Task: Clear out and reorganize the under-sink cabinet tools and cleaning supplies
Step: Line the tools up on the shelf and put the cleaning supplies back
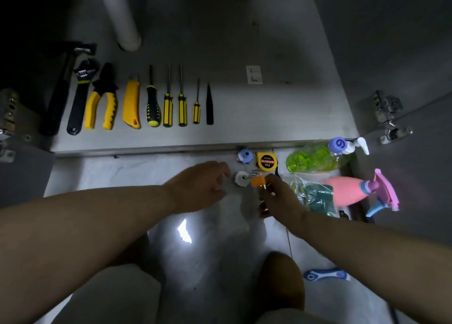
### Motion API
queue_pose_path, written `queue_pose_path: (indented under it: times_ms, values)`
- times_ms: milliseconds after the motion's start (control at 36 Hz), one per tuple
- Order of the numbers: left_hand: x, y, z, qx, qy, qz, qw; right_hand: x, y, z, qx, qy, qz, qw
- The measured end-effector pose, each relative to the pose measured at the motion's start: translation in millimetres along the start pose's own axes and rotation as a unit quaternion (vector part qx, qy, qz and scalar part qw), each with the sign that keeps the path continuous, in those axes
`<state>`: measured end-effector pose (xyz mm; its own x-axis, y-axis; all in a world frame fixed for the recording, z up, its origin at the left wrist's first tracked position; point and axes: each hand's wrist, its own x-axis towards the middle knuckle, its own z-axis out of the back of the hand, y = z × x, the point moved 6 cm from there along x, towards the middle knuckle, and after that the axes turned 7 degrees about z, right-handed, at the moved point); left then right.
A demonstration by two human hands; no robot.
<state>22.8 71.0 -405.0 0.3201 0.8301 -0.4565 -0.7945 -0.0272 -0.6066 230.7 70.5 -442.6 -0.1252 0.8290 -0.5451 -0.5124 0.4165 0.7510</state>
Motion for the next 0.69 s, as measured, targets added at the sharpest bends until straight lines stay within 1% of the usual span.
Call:
queue_pose_path:
  times_ms: [83, 111, 194, 306, 333, 361, 389, 417, 444, 500, 556, 639, 694]
  values:
    - [0.6, -15.6, -4.7, -0.130, 0.023, -0.006, 0.991, -9.1, 17.2, -8.5, 0.036, 0.096, 0.050, 0.993]
    - [1.4, -19.1, -5.0, -0.155, 0.031, 0.002, 0.987, -11.3, 22.5, -12.6, 0.044, 0.121, 0.058, 0.990]
    - [6.5, -21.8, -1.7, -0.138, 0.028, -0.001, 0.990, -11.8, 31.9, -24.2, 0.071, 0.156, 0.066, 0.983]
    - [6.5, -6.0, 7.3, -0.133, 0.007, 0.023, 0.991, -1.4, 30.3, -31.7, 0.045, 0.183, 0.057, 0.980]
    - [5.1, -0.6, 8.9, -0.140, 0.008, 0.032, 0.990, 3.6, 31.5, -30.2, 0.018, 0.176, 0.073, 0.982]
    - [3.2, 5.6, 9.9, -0.154, 0.012, 0.048, 0.987, 10.3, 34.6, -26.4, -0.033, 0.155, 0.108, 0.981]
    - [0.8, 11.8, 10.6, -0.172, 0.016, 0.067, 0.983, 17.7, 39.3, -21.0, -0.107, 0.125, 0.153, 0.974]
    - [-2.1, 18.1, 11.3, -0.189, 0.020, 0.086, 0.978, 24.9, 43.3, -15.4, -0.189, 0.087, 0.190, 0.959]
    - [-5.6, 24.0, 12.2, -0.204, 0.023, 0.102, 0.973, 31.9, 45.9, -8.7, -0.262, 0.044, 0.207, 0.942]
    - [-14.6, 34.3, 16.7, -0.231, 0.027, 0.118, 0.965, 44.3, 44.9, 4.2, -0.358, -0.026, 0.181, 0.916]
    - [-24.2, 40.9, 25.4, -0.244, 0.034, 0.120, 0.962, 54.3, 38.5, 10.4, -0.407, -0.055, 0.130, 0.903]
    - [-37.9, 46.8, 44.1, -0.250, 0.029, 0.115, 0.961, 65.6, 28.6, 9.1, -0.435, -0.048, 0.078, 0.896]
    - [-44.3, 50.7, 59.7, -0.274, -0.009, 0.111, 0.955, 73.3, 25.6, 7.5, -0.442, -0.033, 0.059, 0.894]
